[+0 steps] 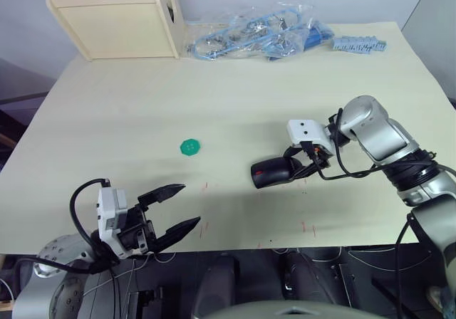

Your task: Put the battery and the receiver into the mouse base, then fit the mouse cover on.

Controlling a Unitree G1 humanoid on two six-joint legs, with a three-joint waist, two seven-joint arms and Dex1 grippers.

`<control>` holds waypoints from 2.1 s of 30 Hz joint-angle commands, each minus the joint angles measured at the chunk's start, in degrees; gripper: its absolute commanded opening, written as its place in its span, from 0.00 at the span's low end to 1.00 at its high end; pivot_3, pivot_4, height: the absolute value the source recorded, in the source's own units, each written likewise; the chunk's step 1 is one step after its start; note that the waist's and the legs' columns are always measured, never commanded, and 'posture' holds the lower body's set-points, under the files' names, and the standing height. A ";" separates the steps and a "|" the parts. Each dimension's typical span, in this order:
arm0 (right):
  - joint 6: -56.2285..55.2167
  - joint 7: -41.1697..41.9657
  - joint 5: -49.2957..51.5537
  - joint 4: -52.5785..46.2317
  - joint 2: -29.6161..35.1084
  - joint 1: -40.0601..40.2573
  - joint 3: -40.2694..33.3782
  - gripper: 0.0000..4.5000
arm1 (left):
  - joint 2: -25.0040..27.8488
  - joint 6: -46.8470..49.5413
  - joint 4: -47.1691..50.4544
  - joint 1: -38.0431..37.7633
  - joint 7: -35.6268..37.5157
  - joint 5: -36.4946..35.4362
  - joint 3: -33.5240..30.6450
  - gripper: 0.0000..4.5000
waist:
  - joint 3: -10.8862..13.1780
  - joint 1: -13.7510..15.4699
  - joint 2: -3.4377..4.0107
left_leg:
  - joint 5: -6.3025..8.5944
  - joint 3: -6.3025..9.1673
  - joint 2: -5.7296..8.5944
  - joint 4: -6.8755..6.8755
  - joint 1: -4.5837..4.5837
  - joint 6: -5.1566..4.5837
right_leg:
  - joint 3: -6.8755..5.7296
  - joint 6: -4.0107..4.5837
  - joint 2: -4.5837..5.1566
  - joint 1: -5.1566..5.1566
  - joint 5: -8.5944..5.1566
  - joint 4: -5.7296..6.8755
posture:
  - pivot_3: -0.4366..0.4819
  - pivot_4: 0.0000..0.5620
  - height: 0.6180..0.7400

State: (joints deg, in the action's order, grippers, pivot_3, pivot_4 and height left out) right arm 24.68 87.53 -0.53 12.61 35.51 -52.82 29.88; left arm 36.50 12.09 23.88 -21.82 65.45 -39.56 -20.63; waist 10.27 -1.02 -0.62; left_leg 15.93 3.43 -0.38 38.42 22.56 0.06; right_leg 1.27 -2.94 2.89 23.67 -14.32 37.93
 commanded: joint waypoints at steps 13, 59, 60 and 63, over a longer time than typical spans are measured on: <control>-0.74 1.48 -0.92 1.60 -1.60 -1.25 0.59 0.63 | 0.05 -0.91 1.23 -0.86 -0.06 -0.19 -0.27 1.00 | -0.01 -0.24 0.00 | 0.00 -0.02 -0.02 0.00 -0.08 0.00 | 0.01 0.03 -0.01 -0.03 0.02 0.03 | 0.48 0.27 1.00; 4.74 -11.10 16.56 -20.51 1.88 18.54 -21.12 0.99 | 0.58 -1.08 0.07 0.43 -0.42 -0.17 0.09 1.00 | -0.01 -0.63 -0.01 | 0.00 0.00 -0.01 0.00 -0.03 0.00 | 0.01 0.04 0.00 -0.05 0.04 0.02 | 0.48 0.27 1.00; 4.46 -11.75 17.17 -20.93 2.08 20.05 -21.97 0.99 | 0.74 -0.95 -0.04 0.73 -0.37 -0.20 0.14 1.00 | -0.02 -0.62 -0.02 | 0.00 -0.01 0.00 0.01 -0.03 0.00 | 0.02 0.03 0.01 -0.05 0.04 0.01 | 0.48 0.27 1.00; 4.58 -13.99 18.95 -21.40 1.66 22.81 -23.65 0.99 | 1.09 -0.65 -0.42 1.51 -0.21 -0.29 0.24 1.00 | -0.02 -0.61 -0.02 | 0.00 -0.02 -0.01 0.01 -0.06 -0.01 | 0.01 0.03 -0.02 -0.06 0.04 0.05 | 0.48 0.27 1.00</control>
State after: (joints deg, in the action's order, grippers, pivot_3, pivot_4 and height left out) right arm 29.82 75.02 16.72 -6.91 37.16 -30.43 8.67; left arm 36.89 11.69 23.26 -20.39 64.81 -39.45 -19.92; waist 10.26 -1.62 -0.64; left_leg 15.93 3.40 -0.39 38.43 22.50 0.05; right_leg 1.28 -2.90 2.87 23.61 -14.28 37.98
